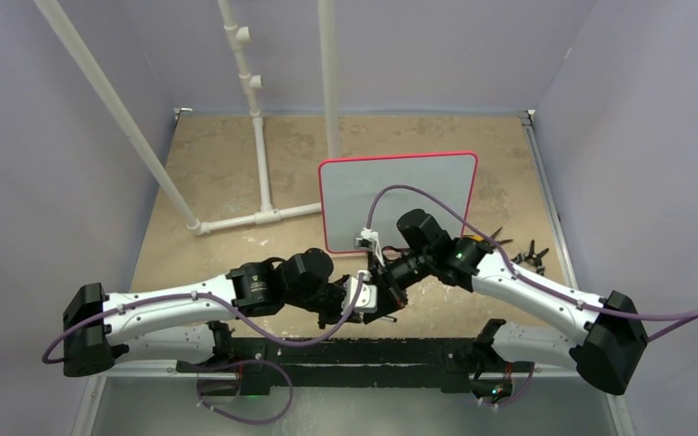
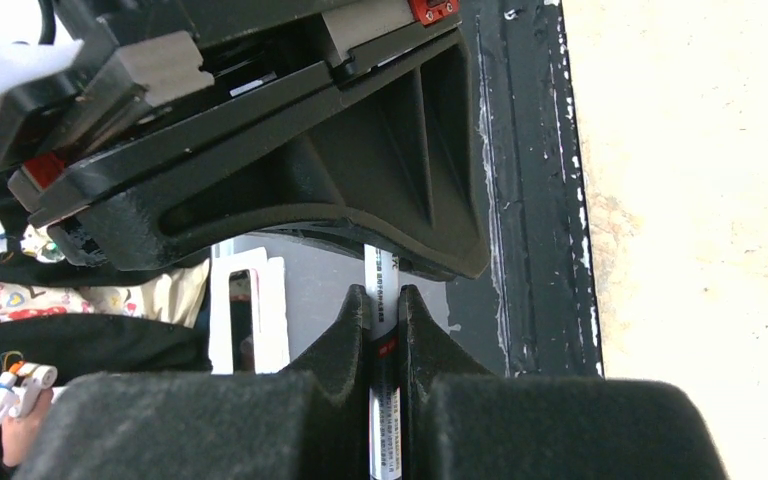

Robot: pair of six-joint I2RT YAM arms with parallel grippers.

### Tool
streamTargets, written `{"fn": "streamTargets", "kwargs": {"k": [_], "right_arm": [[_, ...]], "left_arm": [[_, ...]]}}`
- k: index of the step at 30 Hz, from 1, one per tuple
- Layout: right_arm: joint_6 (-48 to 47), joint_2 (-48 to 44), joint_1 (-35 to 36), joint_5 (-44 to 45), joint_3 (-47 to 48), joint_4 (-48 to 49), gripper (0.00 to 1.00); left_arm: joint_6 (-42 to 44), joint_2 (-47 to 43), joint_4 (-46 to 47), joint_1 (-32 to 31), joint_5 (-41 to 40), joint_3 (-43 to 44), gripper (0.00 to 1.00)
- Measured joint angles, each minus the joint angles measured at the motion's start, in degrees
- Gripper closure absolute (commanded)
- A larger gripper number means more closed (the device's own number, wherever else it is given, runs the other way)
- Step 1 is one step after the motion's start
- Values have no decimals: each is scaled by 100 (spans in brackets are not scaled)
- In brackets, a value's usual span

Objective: Write a sentence on the whiteboard
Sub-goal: Pass from the right arm to the left, then pass from the left arm to the right

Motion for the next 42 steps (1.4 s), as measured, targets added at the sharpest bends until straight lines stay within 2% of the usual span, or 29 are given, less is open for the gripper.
{"fn": "streamTargets", "kwargs": {"k": [3,4,6,10,14,19,24,26,29,35,42], "right_arm": [[13,-33,-2,22,7,24,77],[37,-79,-2,59,7,48,62],[175,-256,-7,236,7,127,46],[555,-780,-26,695,-72,627,25],[1099,-1475,-42,1165,-463,1408,17],[2085,-2337,-46,1781,-1469,2968,9],[2920,-2927,-46,2232,-2240,4266,20],[3104,-2916,-46,2306,-2282,4614,26],[3259,-2728,-46,2306,-2282,5075,30],[3224,-2269,-46,2138,-2168,5082,37],[3117,-2238,-46,2048,-2098,4935,52]], "left_arm": [[-24,-39,7,0,-9,-2,100],[-37,-85,17,2,-44,-9,100],[-103,-229,72,26,-149,-44,100],[-308,-640,273,439,-42,-122,100],[-514,-887,544,1005,286,-188,100],[-750,-901,866,1174,811,-188,100],[-933,-852,1078,1204,1268,-188,100],[-949,-813,1075,1215,1381,-188,100],[-970,-752,1069,1220,1467,-188,100],[-981,-723,1036,1276,1464,-188,100],[-999,-625,1027,1331,1453,-188,100]]}}
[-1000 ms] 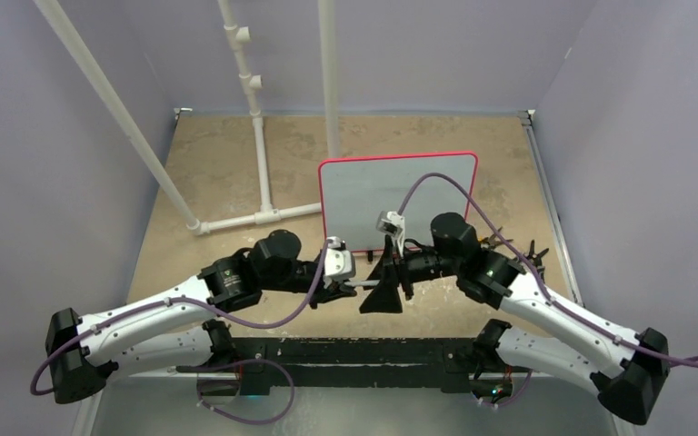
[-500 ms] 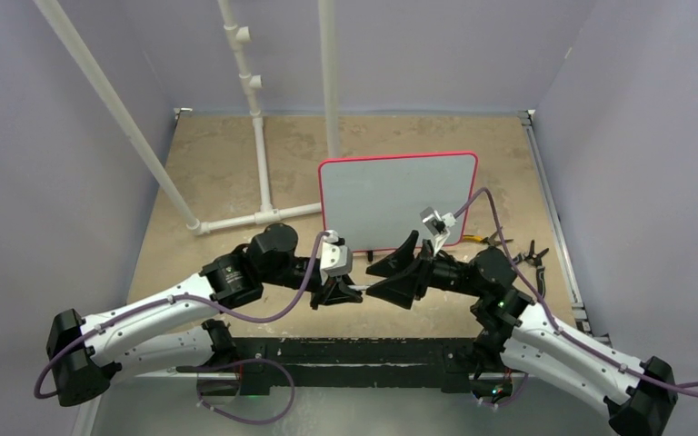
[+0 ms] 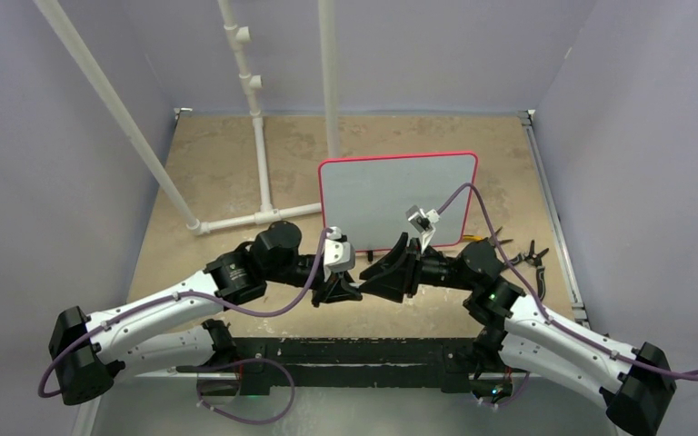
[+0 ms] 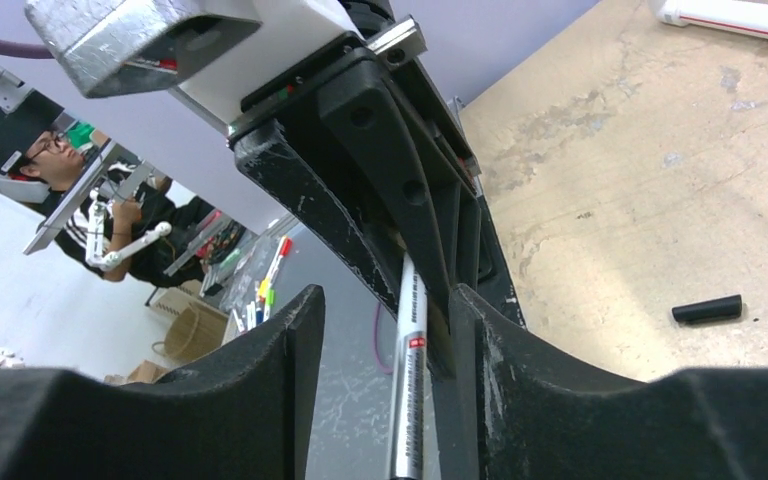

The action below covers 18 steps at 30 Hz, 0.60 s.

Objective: Write a sentence on the whiteboard
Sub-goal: Pass from the left arm to the right

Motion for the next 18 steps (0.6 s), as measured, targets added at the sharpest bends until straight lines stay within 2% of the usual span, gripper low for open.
{"fn": "streamTargets", "kwargs": {"k": [12,18], "right_arm": [[-332,76,0,4,264,-520,62],[-431,168,0,2,275,-678,63]], "left_arm": [[-81,107,-48,72,-52,2,100],[-83,131,-50,107,-59,2,100]]}}
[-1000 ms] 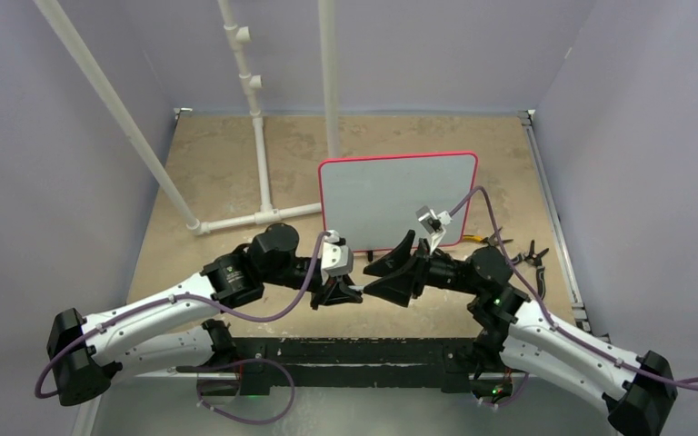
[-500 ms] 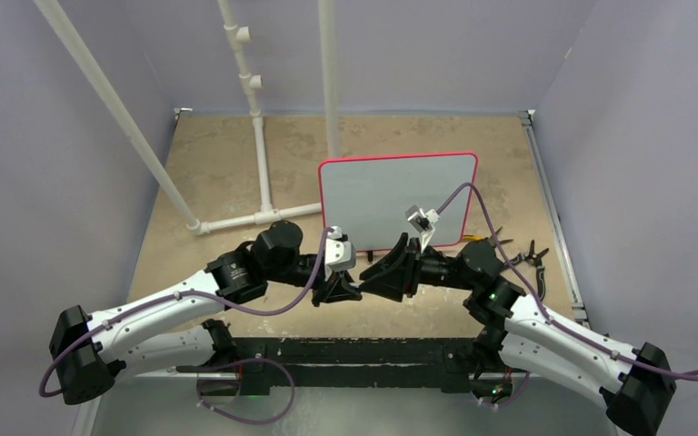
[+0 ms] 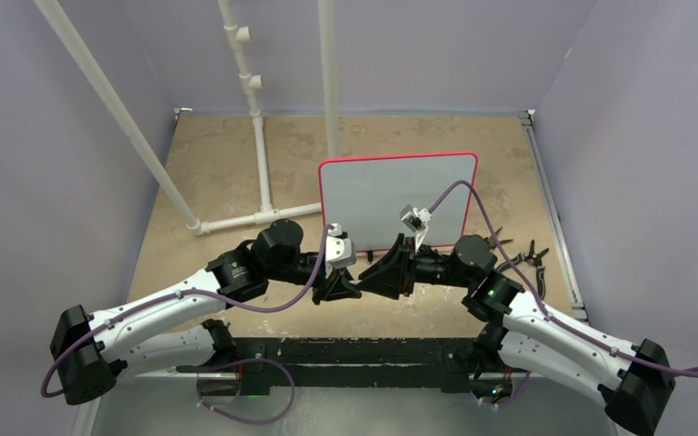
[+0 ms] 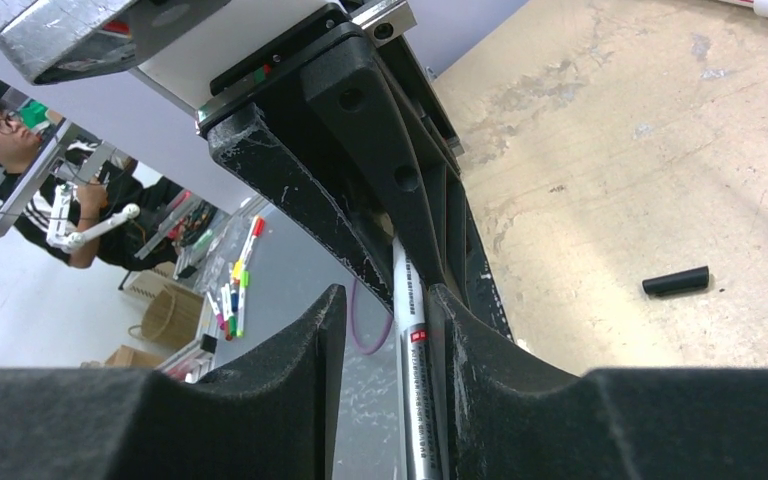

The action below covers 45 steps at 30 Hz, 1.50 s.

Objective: Write a sentence on the whiteboard
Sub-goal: Pass from the left arm to the right

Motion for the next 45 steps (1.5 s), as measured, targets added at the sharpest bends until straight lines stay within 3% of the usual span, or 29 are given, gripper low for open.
{"fn": "streamTargets", "kwargs": {"k": [16,21,24,26,27,32,34,36,45], "right_arm": [[-111,101,7,0,0,-109,74],[-153,101,7,15,0,-153,85],[-170,94,9,13,0,-168,100],[-181,83,20,15,0,-184,100],[-190,81,24,17,0,-184,100],[-223,-11,35,155,4,-269,100],[-275,-70,35,304,28,-352,100],[-361,-136,35,485,96,-533,100],[-916,-376,35,1659,785,-1827,100]], "left_arm": [[-44,17,-2,37,-17,0,100],[-44,17,0,37,-15,0,100],[-42,20,0,37,7,0,100],[-42,20,0,37,28,0,100],[-42,22,0,37,31,0,98],[-42,24,0,39,-61,2,43],[-61,22,-39,46,-179,2,29],[-103,9,-57,66,-310,2,24],[-26,-177,-704,116,-1095,664,20]]}}
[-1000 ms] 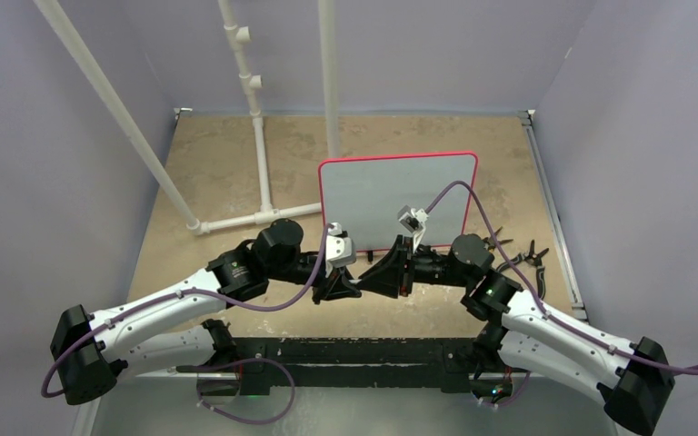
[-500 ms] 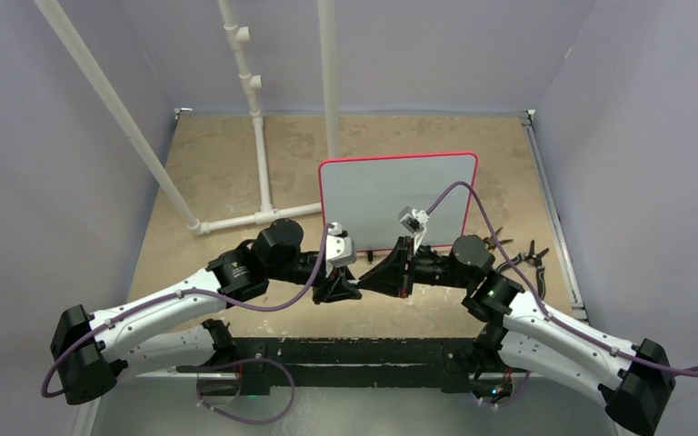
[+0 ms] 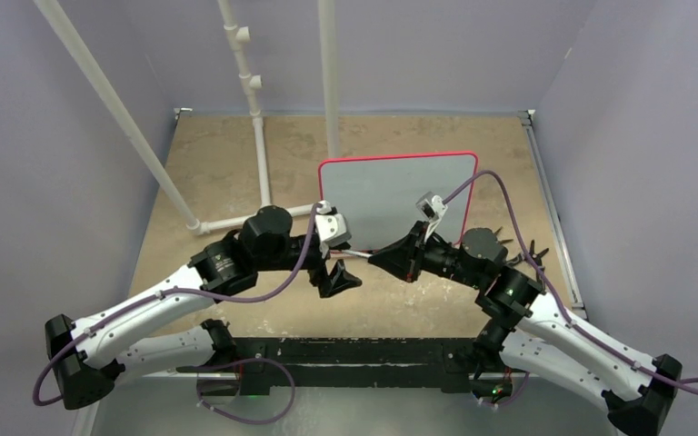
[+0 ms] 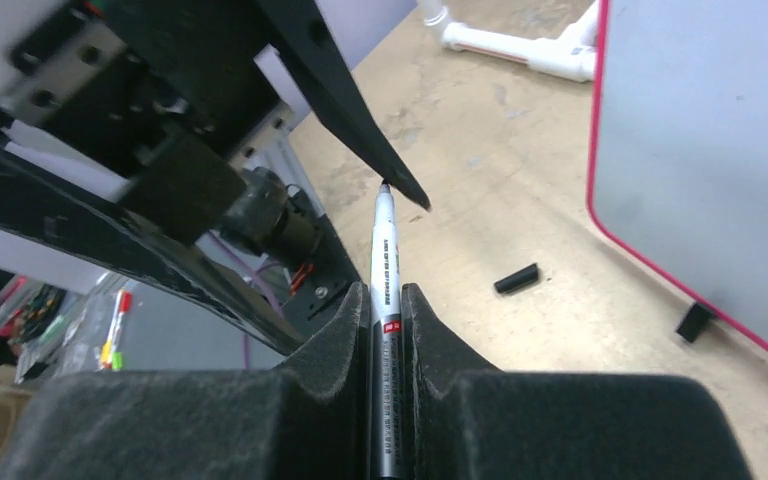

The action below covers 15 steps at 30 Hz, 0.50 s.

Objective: Write a sentence on the whiteboard
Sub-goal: Pass from the left arm to the right, then hold the whiteboard on the whiteboard stand.

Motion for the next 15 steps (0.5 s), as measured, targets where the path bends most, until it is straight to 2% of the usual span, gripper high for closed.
{"fn": "streamTargets", "kwargs": {"k": [5,11,15], "right_arm": [[-286,-57,-2,380,181,-531,100],[-492,-92,-2,723,181,-1003,100],[-494,-280,-2,960,181,-1045,100]], "left_arm": [[44,74,-369,22,-476,680,19],[-59,190,-533,129,-1292,1095,16],[-319,382,-584,750,-1635,1364,16]]}}
